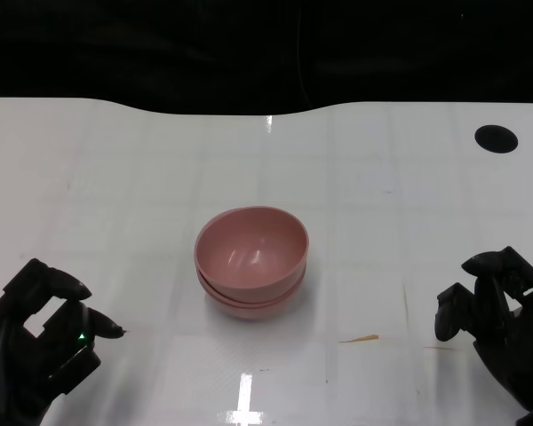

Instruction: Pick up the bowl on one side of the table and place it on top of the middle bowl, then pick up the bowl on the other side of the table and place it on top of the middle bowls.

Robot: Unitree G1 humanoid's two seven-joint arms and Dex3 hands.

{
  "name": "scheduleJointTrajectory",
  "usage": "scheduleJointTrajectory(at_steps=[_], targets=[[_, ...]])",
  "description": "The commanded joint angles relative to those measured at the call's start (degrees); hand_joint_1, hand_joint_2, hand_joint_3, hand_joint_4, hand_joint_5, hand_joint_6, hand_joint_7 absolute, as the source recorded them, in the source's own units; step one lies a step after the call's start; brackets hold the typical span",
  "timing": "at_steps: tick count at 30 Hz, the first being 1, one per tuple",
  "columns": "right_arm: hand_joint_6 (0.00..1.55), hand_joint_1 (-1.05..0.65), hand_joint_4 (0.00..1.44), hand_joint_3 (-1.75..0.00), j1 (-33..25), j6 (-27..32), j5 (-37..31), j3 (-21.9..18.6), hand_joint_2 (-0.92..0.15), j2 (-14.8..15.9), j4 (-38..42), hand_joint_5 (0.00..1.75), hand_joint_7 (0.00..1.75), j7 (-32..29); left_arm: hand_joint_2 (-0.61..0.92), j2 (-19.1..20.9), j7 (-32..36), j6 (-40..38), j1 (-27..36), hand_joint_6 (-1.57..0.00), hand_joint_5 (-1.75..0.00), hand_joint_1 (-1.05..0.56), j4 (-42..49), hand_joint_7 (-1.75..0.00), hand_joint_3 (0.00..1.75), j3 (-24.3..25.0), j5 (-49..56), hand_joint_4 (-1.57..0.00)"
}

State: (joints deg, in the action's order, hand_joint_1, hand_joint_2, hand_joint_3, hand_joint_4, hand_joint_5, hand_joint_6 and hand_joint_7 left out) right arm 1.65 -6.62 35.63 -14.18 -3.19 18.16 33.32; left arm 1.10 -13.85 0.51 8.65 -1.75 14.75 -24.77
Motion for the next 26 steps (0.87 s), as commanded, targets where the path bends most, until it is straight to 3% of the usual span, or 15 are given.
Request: scheduleJointTrajectory(at_steps=[1,4,8,15,26], targets=[[0.8,-0.11,0.83,-0.87,0.36,-0.23,0.12,-0.98,-0.74,0.08,-0.13,1.72,1.32,-0.23,0.79,0.87,-1.85,1.07,-0.46,-0.56,-1.75,0.18,1.19,-1.75,1.27,0.99,-1.14,-0.73],[0.85,-0.1,0.87,-0.9,-0.52,1.55,-0.11,-0.72,-0.69,0.37,-1.97,1.69,1.28,-1.2,0.75,0.68,-3.1,2.31,-0.24,-0.59,-1.75,0.15,2.08,-1.75,1.26,1.24,-1.48,-0.75],[0.89,-0.1,0.91,-1.09,-0.82,1.52,-0.63,-0.72,-0.57,0.01,-2.44,1.7,1.26,-1.68,0.74,0.5,-3.46,2.44,-0.09,-0.61,-1.75,0.13,2.15,-1.75,1.26,1.36,-1.46,-0.76],[0.88,-0.11,0.91,-0.97,-0.88,0.58,-1.46,-0.77,-0.64,-0.25,-1.79,1.72,1.25,-1.4,0.67,0.26,-2.33,2.05,-0.08,-0.63,-1.75,0.13,1.78,-1.75,1.37,1.39,-0.91,-0.77],[0.89,-0.12,0.9,-0.93,-0.82,0.01,-1.5,-1.02,-0.66,-0.28,-0.88,1.72,1.24,-0.55,0.66,-0.17,-1.89,2.49,0.06,-0.63,-1.75,0.14,1.35,-1.75,1.4,1.41,-0.51,-0.78]])
